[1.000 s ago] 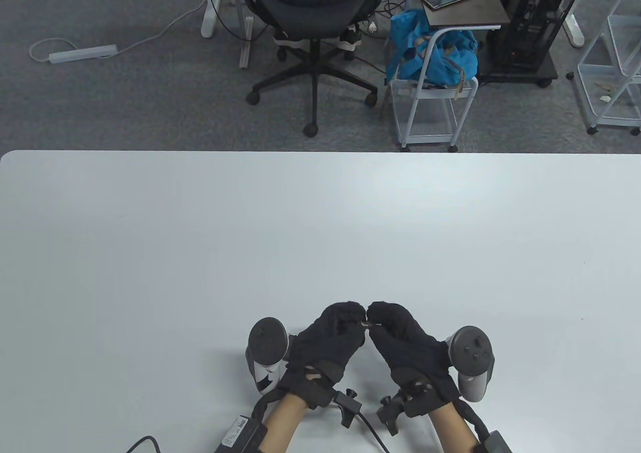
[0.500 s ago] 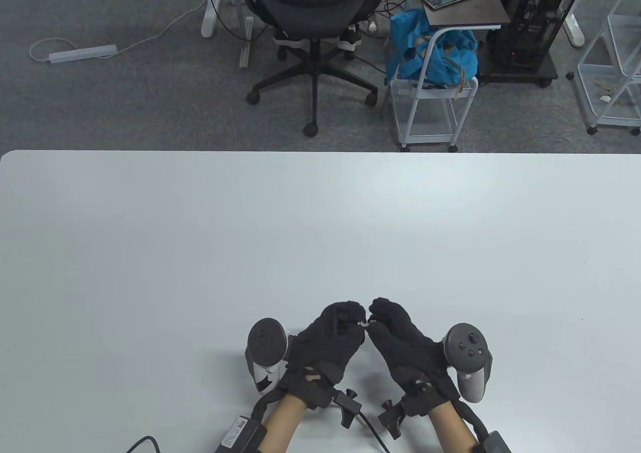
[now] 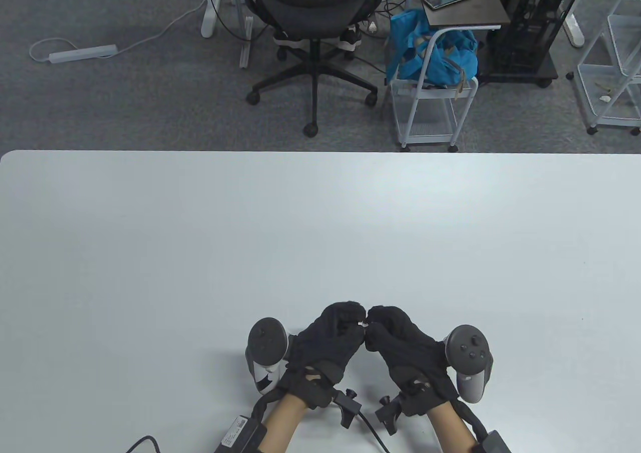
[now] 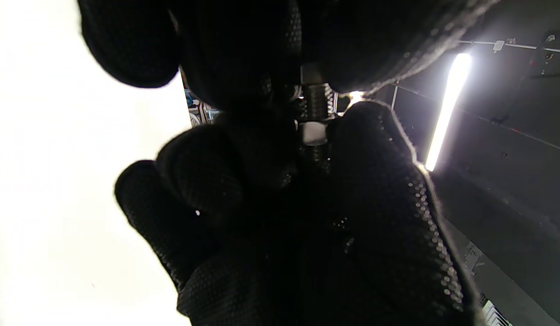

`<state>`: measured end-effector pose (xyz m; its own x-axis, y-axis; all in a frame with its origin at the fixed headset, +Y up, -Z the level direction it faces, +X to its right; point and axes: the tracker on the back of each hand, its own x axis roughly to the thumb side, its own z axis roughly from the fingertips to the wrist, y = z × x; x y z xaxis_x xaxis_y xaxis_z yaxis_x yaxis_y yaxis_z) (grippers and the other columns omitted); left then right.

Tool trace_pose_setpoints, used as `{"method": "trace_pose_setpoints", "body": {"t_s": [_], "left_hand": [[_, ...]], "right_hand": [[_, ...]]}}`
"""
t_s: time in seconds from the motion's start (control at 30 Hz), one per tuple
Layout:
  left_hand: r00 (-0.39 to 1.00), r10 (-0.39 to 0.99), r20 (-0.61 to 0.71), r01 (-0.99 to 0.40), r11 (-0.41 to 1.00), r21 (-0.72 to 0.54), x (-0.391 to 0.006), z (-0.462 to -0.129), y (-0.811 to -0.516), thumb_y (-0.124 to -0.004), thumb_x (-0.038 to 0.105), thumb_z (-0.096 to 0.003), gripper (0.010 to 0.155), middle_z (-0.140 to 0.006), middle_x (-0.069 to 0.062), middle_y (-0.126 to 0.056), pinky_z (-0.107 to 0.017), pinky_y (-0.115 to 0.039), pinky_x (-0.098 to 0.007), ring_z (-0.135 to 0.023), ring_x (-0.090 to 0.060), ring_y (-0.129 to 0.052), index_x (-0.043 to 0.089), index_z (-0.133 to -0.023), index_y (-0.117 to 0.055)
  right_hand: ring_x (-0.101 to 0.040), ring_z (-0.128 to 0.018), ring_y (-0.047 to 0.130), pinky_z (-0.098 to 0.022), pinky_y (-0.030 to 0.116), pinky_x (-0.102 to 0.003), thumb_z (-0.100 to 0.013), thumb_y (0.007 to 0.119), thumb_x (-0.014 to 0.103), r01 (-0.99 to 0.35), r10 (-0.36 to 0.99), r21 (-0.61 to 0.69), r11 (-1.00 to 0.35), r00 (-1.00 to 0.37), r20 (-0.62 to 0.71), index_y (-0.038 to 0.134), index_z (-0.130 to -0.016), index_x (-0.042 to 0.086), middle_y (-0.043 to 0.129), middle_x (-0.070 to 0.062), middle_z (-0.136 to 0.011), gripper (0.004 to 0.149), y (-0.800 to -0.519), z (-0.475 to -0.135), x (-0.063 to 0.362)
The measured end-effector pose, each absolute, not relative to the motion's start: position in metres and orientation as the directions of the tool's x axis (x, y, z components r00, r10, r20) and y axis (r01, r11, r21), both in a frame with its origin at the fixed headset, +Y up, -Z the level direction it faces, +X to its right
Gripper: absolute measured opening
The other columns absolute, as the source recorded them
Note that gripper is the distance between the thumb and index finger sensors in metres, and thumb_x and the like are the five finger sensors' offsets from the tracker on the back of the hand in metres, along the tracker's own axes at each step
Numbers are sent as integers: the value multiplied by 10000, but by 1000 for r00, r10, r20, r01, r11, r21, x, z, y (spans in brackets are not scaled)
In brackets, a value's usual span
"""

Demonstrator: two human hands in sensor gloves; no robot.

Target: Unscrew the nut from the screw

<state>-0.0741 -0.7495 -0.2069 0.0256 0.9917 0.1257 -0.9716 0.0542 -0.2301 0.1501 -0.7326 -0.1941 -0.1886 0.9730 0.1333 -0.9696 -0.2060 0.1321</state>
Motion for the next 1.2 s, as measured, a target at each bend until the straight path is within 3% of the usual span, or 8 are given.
{"method": "trace_pose_setpoints", "body": {"t_s": [0.5, 0.7, 0.8, 0.87, 1.03, 1.2], "left_hand": [[23, 995, 94, -969, 45, -243, -74, -209, -750, -852, 369, -491, 474, -857, -142, -884, -548, -791, -583, -590, -270, -958, 234, -938, -775], [-5, 997, 83, -975, 14, -221, -76, -209, -751, -852, 371, -489, 473, -852, -141, -889, -544, -799, -578, -585, -264, -963, 234, -935, -776], [-2, 997, 81, -976, 16, -218, -77, -209, -751, -852, 371, -489, 474, -853, -139, -888, -545, -798, -578, -587, -265, -961, 234, -936, -775], [-2, 996, 84, -976, 16, -218, -76, -209, -750, -852, 371, -488, 473, -852, -142, -888, -545, -798, -577, -587, -263, -961, 236, -935, -775], [0, 996, 88, -975, 20, -220, -76, -209, -751, -854, 368, -487, 472, -854, -140, -887, -546, -797, -578, -586, -265, -961, 236, -934, -776], [3, 996, 88, -974, 22, -224, -76, -209, -751, -853, 369, -488, 473, -856, -141, -886, -547, -797, -578, -588, -264, -960, 237, -936, -774]], "right_hand": [[-354, -607, 928, -559, 748, -616, -540, 778, 376, -967, 966, 123, -225, -204, 161, 710, -968, 111, 891, -111, -748, 508, -733, -195, 150], [-406, -819, 790, -633, 655, -655, -539, 803, 314, -967, 964, 145, -210, -180, 193, 691, -1016, 251, 728, -147, -971, 494, -728, -193, 150], [-431, -845, 751, -633, 631, -666, -541, 791, 362, -970, 966, 135, -202, -175, 188, 648, -1047, 197, 685, -177, -1006, 552, -730, -193, 151], [-458, -844, 739, -620, 620, -677, -558, 729, 459, -973, 972, 126, -195, -174, 156, 590, -1081, 144, 671, -207, -1014, 626, -734, -193, 152], [-497, -728, 839, -560, 658, -692, -567, 667, 544, -969, 981, 158, -188, -179, 70, 676, -1029, 54, 819, -251, -907, 674, -742, -195, 152], [-384, -592, 932, -539, 734, -637, -561, 705, 470, -967, 973, 131, -218, -205, 104, 739, -944, 59, 914, -139, -747, 563, -739, -195, 150]]}}
